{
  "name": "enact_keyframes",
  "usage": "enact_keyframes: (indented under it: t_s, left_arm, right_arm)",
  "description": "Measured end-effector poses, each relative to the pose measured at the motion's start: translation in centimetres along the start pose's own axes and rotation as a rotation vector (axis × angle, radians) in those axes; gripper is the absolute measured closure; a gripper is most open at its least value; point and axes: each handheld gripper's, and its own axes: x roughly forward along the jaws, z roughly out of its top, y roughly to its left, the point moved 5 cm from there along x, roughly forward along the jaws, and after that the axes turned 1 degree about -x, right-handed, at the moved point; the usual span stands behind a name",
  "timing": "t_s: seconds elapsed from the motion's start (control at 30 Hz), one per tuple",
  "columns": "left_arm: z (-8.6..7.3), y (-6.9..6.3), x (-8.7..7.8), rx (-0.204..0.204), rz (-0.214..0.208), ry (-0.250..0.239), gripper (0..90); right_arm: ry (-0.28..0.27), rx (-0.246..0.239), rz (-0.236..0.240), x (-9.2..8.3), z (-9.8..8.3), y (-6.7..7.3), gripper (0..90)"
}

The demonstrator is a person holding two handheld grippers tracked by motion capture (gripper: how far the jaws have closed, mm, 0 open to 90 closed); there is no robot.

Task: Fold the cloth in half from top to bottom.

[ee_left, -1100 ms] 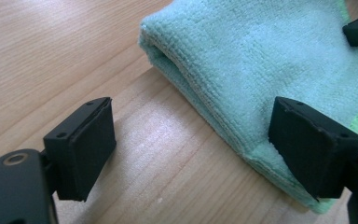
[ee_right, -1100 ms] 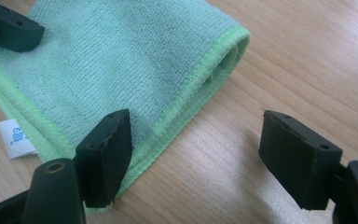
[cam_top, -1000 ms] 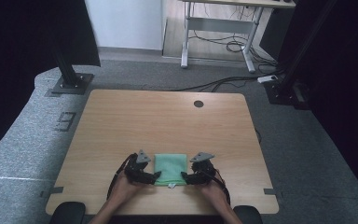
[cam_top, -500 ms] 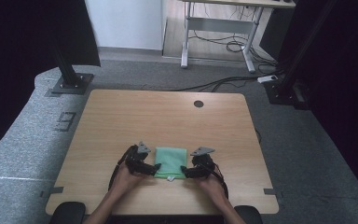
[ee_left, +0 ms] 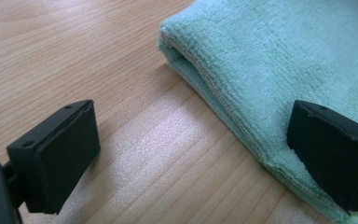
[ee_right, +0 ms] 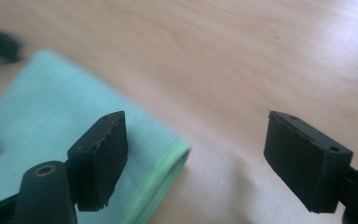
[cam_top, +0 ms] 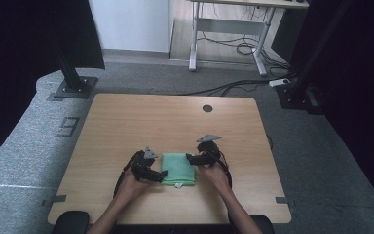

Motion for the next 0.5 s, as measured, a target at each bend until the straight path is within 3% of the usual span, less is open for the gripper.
enact_keyframes:
  t_s: [0.13,0.2,0.37,0.5]
  left_arm:
    - [0.0,0.0,0.0,0.000,0.000,0.000,3.0]
    - [0.0,0.0,0.0,0.000,0.000,0.000,3.0]
    - [0.3,0.0,-0.2,-0.008,-0.020,0.006,5.2]
    - [2.4,1.1,-0.9,-0.046,0.005,-0.059,6.6]
  right_arm:
    - [0.052,-0.028,-0.037,1.8,-0.6,-0.5,21.0]
    - [0.039,-0.019,-0.042,2.0,-0.8,-0.6,20.9]
    - [0.011,-0.054,-0.064,2.0,-1.0,-0.4,21.5]
    - [0.003,-0.042,-0.059,2.0,-1.2,-0.4,21.6]
